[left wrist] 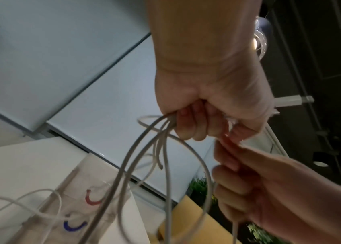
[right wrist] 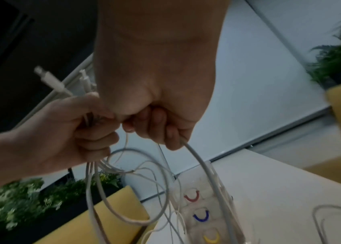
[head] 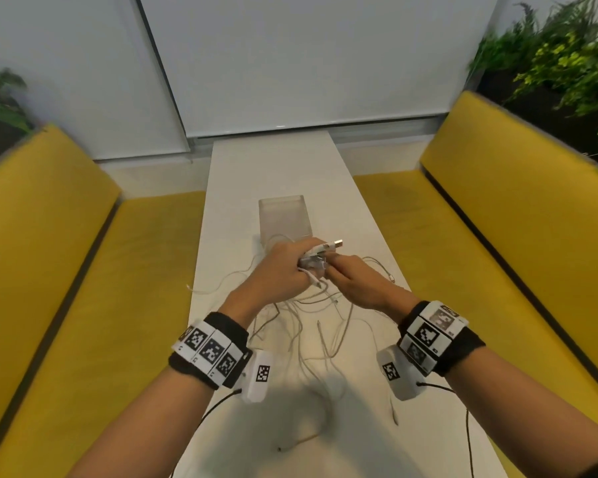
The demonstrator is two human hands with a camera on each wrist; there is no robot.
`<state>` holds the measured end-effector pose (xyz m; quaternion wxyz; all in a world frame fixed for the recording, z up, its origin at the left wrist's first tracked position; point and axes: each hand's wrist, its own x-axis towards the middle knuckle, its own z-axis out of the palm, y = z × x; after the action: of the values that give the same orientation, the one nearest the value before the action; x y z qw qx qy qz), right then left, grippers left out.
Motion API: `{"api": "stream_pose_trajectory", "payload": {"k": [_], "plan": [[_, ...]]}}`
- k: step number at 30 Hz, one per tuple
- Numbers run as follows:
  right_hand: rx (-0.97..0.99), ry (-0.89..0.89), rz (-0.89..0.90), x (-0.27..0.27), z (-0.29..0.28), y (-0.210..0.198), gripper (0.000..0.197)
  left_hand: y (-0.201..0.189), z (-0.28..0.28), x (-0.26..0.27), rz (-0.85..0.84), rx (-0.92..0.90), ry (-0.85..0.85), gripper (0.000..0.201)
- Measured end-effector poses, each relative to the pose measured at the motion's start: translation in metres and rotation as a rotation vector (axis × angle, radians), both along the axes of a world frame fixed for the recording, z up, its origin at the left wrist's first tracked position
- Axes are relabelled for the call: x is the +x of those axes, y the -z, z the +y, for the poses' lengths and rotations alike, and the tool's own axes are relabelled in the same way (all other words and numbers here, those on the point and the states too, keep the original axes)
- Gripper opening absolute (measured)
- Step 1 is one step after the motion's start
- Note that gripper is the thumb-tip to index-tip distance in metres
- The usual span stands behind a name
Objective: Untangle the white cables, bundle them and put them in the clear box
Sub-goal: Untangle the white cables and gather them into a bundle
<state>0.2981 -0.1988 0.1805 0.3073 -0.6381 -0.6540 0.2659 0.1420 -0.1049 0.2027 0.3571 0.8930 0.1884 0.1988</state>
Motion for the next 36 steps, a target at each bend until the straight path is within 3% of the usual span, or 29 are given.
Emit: {"api": "stream_pose_trajectory", "payload": {"k": [3,6,8,11,14,16,19,23,25,28,31,34,36], "plan": [[0.041,-0.022,0.090,0.002,-0.007,0.002,0.027,0.000,0.007,-0.002,0.057,0.062,-0.027,0.013],[0.071,-0.011,0.149,0.006,-0.011,0.004,0.028,0.006,0.013,-0.010,0.119,0.114,-0.039,0.032],[0.059,-0.001,0.141,0.009,-0.012,0.008,0.029,0.008,0.019,-0.016,0.092,0.093,-0.079,0.018],[0.017,0.056,0.148,0.023,-0.015,0.024,0.033,0.003,0.039,-0.031,-0.021,0.081,-0.319,0.032],[-0.039,0.142,0.160,0.041,-0.025,0.048,0.034,-0.013,0.062,-0.051,-0.182,0.061,-0.604,0.031],[-0.061,0.179,0.180,0.047,-0.031,0.058,0.034,-0.022,0.069,-0.061,-0.246,0.055,-0.704,0.030],[-0.054,0.178,0.164,0.042,-0.028,0.054,0.034,-0.022,0.067,-0.059,-0.234,0.019,-0.660,0.026],[-0.009,0.138,0.185,0.025,-0.012,0.033,0.034,-0.017,0.037,-0.036,-0.316,-0.178,-0.425,0.054],[-0.064,0.062,0.238,0.020,-0.006,0.023,0.036,-0.017,0.023,-0.022,-0.278,-0.139,-0.362,0.045],[-0.245,-0.109,0.343,0.018,-0.009,0.011,0.041,-0.030,0.016,-0.014,-0.292,-0.149,-0.324,0.014],[-0.502,-0.247,0.160,0.020,-0.019,0.010,0.032,-0.043,0.030,-0.022,-0.282,-0.239,-0.358,0.009],[-0.659,-0.176,-0.247,0.030,-0.026,0.023,0.038,-0.048,0.046,-0.030,-0.232,-0.166,-0.496,0.018],[-0.727,-0.118,-0.304,0.042,-0.032,0.039,0.030,-0.045,0.051,-0.033,-0.175,-0.144,-0.555,0.025]]}}
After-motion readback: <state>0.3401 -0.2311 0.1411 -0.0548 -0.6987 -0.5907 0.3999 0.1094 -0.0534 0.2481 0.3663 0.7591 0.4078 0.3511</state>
